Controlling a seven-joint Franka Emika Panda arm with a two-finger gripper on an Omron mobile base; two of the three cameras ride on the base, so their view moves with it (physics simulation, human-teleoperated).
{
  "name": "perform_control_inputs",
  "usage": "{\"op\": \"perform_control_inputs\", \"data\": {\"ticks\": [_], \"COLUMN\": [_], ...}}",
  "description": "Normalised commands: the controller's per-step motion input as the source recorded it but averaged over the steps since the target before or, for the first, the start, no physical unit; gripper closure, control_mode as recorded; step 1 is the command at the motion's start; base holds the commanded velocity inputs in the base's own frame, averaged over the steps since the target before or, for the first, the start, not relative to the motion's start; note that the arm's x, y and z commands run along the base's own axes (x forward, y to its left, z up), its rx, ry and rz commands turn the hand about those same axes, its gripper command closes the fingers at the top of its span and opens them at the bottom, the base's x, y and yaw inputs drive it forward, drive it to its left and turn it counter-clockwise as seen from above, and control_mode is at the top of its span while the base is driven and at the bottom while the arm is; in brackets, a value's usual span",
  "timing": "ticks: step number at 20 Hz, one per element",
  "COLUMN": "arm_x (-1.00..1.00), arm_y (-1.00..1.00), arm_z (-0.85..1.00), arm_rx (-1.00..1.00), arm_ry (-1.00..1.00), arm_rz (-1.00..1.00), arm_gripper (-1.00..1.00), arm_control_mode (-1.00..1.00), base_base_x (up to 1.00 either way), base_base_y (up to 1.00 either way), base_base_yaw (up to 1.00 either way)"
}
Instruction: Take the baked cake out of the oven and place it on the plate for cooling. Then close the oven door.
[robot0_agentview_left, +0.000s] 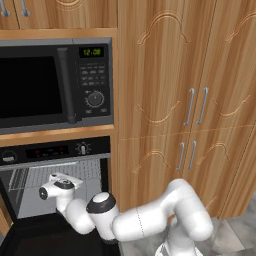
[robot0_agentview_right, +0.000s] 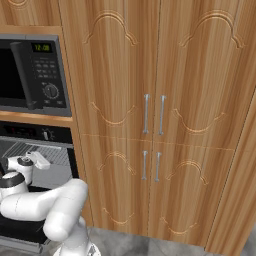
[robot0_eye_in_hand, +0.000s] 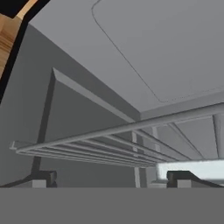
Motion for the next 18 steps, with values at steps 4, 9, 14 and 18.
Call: {"op": "perform_control_inputs", "data": {"ticks": [4,9,14,18], "arm_x": [-0.25,-0.28,-0.24,-0.05], "arm_y": [0.1,0.13,0.0,0.0], "arm_z": [-0.49,-0.48,-0.3,-0.33], "arm_rx": [-0.13,-0.15,-0.28,-0.38], "arm_ry": [-0.13,-0.11,0.0,0.0], "arm_rz": [0.06,0.1,0.15,0.03], "arm_gripper": [-1.0,-1.0,-1.0,-1.0], "arm_control_mode": [-1.0,-1.0,-1.0,-1.0], "base_base_x": [0.0,0.0,0.0,0.0], "base_base_y": [0.0,0.0,0.0,0.0], "base_base_yaw": [0.0,0.0,0.0,0.0]}}
